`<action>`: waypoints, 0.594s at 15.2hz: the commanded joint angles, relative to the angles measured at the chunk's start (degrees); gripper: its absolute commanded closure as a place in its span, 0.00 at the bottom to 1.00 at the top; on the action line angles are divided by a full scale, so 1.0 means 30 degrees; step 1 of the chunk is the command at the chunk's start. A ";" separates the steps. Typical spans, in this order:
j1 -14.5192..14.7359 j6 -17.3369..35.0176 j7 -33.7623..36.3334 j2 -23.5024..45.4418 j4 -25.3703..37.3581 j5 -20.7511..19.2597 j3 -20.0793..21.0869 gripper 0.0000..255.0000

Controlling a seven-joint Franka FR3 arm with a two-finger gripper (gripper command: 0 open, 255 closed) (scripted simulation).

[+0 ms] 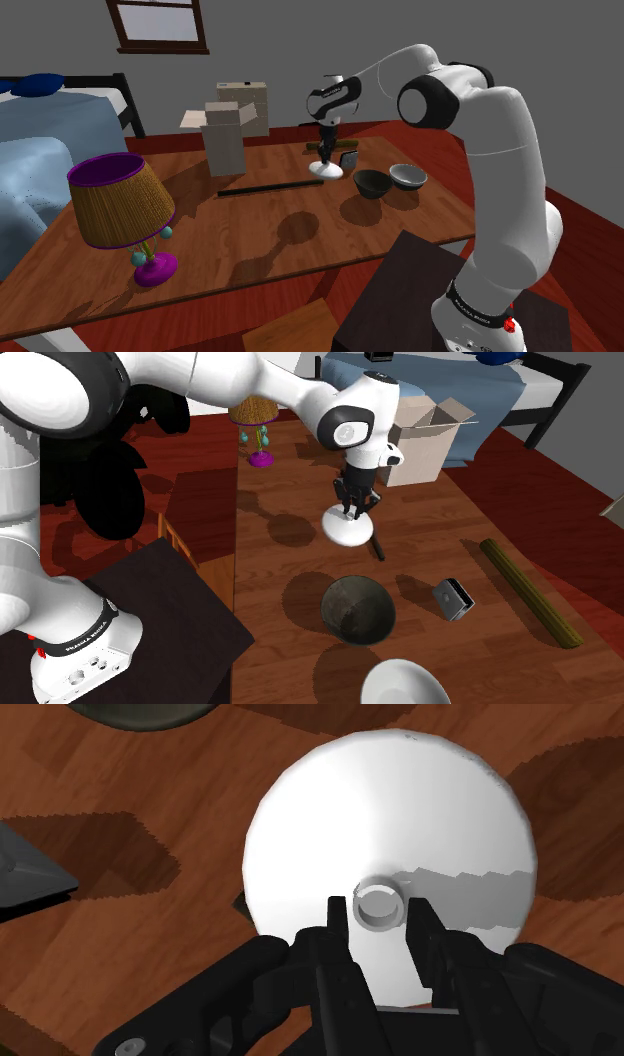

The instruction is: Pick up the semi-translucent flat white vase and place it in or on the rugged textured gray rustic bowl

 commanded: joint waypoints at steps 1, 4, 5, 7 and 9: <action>-0.0015 -0.0343 -0.0015 -0.0271 0.0073 -0.0059 -0.0049 1.00; -0.0001 -0.0963 0.0042 -0.0561 0.0410 -0.0141 -0.0095 1.00; 0.0002 -0.1172 0.0060 -0.0652 0.0529 -0.0167 -0.0109 1.00; 0.0007 -0.1471 0.0086 -0.0781 0.0703 -0.0204 -0.0129 1.00; -0.0386 -0.1311 -0.0581 -0.1489 -0.0181 -0.0269 -0.0357 1.00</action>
